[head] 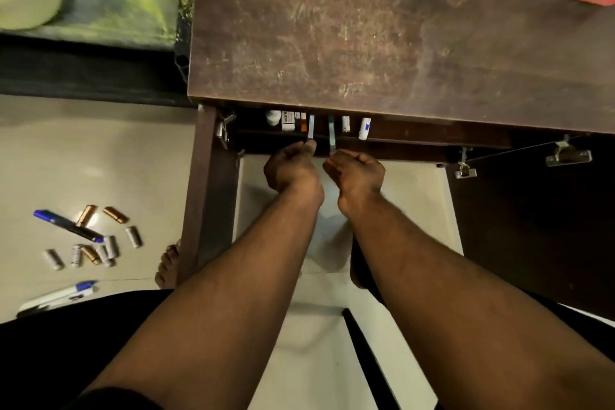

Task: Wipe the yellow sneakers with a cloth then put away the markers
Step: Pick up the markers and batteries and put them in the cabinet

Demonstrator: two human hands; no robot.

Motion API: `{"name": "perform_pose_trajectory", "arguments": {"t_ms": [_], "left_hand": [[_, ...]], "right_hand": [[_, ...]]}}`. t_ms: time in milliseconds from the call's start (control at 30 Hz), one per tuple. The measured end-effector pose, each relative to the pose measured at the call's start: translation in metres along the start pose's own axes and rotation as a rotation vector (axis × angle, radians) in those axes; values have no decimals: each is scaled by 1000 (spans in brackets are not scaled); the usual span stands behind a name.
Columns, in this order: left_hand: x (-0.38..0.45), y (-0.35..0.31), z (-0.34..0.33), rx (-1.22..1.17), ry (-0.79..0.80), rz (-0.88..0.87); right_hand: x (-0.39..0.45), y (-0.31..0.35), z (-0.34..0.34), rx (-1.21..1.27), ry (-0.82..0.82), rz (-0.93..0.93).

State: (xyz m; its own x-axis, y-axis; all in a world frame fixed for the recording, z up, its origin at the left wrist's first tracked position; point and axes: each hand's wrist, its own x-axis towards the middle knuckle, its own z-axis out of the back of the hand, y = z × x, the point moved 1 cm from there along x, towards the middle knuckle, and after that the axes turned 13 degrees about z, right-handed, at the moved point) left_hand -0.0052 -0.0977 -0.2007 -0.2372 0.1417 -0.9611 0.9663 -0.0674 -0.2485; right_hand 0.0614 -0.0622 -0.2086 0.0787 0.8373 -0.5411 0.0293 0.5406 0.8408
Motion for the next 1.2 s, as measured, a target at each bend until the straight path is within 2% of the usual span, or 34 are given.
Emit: {"name": "perform_pose_trajectory", "arguments": {"t_ms": [67, 133, 233, 467, 767, 900, 1033, 1067, 1133, 1200], "left_hand": [[9, 0, -3, -68, -23, -21], [13, 1, -3, 6, -73, -31], [15, 0, -7, 67, -68, -22], [14, -10, -14, -1, -76, -40], [21, 6, 3, 11, -136, -71], [3, -4, 19, 130, -89, -109], [-44, -27, 39, 417, -22, -133], [-62, -33, 43, 557, 25, -203], [-103, -50, 62, 790, 0, -399], [-151, -75, 83, 855, 13, -607]], "right_hand": [[2, -2, -4, -65, 41, 30], [3, -2, -9, -127, 67, 57], [9, 0, -16, -181, 93, 83], [23, 7, -28, -205, 123, 128], [24, 1, -29, -383, 214, 187], [13, -1, -15, -551, 167, 268], [-28, 20, 6, -616, 277, 339], [-43, 31, 10, -617, 300, 361], [-79, 54, 14, -623, 345, 451], [-117, 78, 14, -613, 405, 564]]}}
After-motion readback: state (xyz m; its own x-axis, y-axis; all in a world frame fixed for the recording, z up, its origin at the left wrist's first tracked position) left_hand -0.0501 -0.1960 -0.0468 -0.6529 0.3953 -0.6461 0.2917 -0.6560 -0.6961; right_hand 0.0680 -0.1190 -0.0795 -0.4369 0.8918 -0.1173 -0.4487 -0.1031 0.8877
